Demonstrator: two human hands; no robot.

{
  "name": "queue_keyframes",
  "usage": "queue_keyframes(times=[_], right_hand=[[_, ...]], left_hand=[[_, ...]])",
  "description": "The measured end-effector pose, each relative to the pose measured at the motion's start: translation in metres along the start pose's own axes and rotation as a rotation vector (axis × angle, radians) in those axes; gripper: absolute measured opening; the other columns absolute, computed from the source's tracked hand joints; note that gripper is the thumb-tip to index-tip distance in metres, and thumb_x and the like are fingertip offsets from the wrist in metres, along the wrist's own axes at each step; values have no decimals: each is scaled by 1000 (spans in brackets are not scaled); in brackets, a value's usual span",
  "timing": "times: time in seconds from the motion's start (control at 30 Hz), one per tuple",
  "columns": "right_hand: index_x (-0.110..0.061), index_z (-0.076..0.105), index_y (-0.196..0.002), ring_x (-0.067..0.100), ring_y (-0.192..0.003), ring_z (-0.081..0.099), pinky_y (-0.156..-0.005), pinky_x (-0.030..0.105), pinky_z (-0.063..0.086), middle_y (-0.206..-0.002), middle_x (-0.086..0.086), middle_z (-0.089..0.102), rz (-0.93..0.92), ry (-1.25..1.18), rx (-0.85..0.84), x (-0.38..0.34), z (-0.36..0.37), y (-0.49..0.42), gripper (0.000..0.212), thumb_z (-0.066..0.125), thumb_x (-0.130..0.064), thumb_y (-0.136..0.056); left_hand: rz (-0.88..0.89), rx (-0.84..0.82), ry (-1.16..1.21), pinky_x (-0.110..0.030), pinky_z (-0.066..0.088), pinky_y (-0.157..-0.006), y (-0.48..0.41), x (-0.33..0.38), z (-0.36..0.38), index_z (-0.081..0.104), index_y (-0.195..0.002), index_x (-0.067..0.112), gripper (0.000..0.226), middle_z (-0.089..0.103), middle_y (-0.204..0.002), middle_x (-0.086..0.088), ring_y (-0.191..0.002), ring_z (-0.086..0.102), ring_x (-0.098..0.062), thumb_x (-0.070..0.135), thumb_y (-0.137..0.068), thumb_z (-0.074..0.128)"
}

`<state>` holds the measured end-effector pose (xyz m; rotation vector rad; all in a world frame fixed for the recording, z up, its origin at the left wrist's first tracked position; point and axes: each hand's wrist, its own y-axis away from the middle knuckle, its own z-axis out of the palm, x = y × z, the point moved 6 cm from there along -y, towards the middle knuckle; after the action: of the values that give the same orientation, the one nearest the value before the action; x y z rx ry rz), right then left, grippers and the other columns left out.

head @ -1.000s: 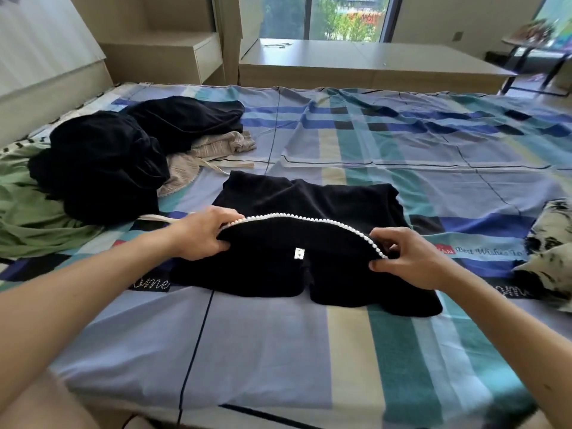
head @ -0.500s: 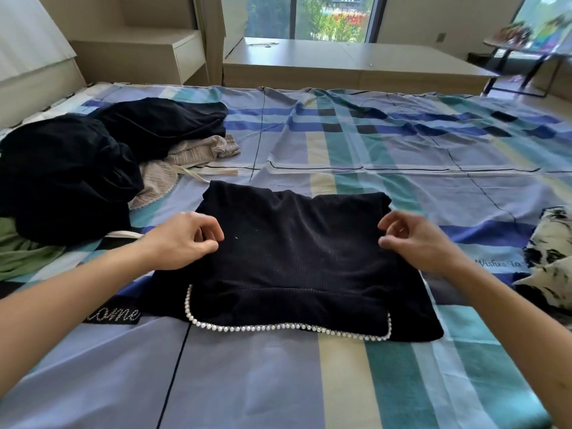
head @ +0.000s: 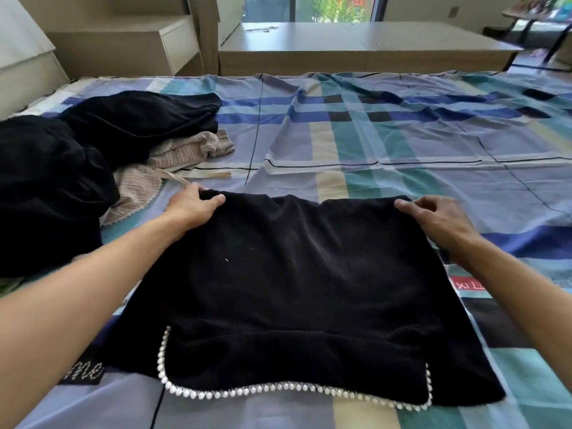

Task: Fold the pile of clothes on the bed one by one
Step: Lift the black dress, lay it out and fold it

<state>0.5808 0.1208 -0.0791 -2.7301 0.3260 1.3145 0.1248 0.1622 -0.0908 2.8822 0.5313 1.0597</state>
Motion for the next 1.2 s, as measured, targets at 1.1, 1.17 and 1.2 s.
queue_keyframes(times=[1.1, 1.17, 1.2], right_hand=[[-34, 15, -159, 2, -126, 38, -103, 15, 29, -157, -2, 35, -42, -49, -354, -23, 23, 147, 114, 86, -6, -74], [-35, 23, -158, 5, -129, 41, -105, 18, 32, -158, -1, 35, -45, -83, -346, -24, 17, 147, 111, 85, 0, -72], [-35, 27, -156, 7, -130, 42, -107, 20, 34, -157, -1, 37, -49, -91, -342, -25, 12, 146, 109, 84, 2, -72]], left_hand=[[358, 107, -747, -44, 22, -118, 182, -9, -41, 29, -150, 27, 97, 40, -146, -9, -140, 32, -28, 76, -74, 63], [530, -28, -563, -37, 23, -120, 207, -2, -23, 35, -150, 27, 88, 32, -153, -6, -145, 22, -23, 72, -78, 58], [595, -132, -485, -35, 21, -121, 222, 2, -12, 35, -151, 29, 89, 28, -157, -4, -149, 17, -20, 74, -77, 50]])
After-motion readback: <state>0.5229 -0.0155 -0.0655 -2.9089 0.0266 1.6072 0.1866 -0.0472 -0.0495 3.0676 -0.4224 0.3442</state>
